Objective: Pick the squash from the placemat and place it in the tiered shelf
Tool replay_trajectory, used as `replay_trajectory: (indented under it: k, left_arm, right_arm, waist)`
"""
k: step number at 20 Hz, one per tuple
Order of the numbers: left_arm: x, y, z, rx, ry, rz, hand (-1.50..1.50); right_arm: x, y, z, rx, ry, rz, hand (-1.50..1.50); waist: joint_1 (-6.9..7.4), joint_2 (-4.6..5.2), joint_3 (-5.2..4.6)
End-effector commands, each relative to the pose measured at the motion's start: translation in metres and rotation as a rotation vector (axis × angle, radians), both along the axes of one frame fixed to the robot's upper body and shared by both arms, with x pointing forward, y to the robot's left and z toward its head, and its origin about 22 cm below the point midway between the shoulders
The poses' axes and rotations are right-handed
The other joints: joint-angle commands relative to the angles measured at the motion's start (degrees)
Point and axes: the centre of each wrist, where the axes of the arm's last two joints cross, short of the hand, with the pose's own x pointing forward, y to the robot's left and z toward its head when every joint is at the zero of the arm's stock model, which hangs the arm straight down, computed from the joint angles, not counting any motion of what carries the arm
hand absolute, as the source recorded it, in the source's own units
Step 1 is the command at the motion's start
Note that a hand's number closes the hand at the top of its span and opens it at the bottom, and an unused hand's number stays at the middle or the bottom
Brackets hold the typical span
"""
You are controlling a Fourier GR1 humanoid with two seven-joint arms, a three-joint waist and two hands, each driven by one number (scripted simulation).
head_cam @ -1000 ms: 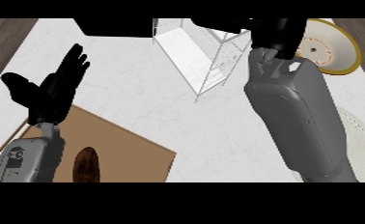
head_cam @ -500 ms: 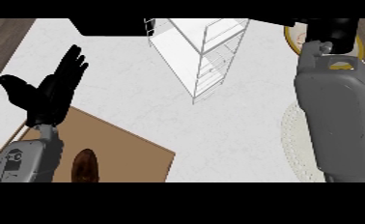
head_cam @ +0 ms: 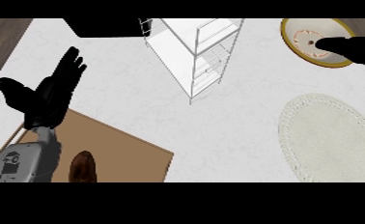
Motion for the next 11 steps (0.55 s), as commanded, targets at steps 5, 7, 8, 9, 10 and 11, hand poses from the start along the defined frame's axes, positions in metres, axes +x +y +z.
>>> replay_trajectory:
  k: [5,7,8,9,10,11]
  left_arm:
    - [0.003,0.004,0.007,0.003,0.012,0.012,0.00]
    - [-0.003,0.007,0.005,0.008,0.012,0.015,0.00]
    - [-0.006,0.001,-0.016,-0.015,0.013,-0.003,0.00]
    - [-0.001,0.007,0.008,0.006,-0.004,0.003,0.00]
    - [-0.002,-0.009,-0.008,-0.015,-0.010,-0.023,0.00]
    - [0.001,-0.011,0.018,0.000,-0.003,-0.019,0.00]
  right_arm:
    - [-0.076,-0.070,0.011,-0.054,-0.060,0.146,-1.50]
    - [-0.088,-0.067,-0.004,-0.088,-0.053,0.188,-1.50]
    - [-0.086,-0.075,-0.005,-0.104,-0.092,0.203,-1.50]
    - [-0.091,-0.081,0.008,-0.127,-0.084,0.194,-1.50]
    - [-0.082,-0.075,0.017,-0.120,-0.084,0.187,-1.50]
    - [-0.086,-0.062,-0.006,-0.132,-0.073,0.211,-1.50]
  waist:
    - [-0.11,0.02,0.03]
    - [0.19,0.06,0.03]
    - [0.31,0.18,0.01]
    - [0.50,0.14,0.00]
    - [0.82,0.23,-0.03]
    - [0.89,0.20,0.00]
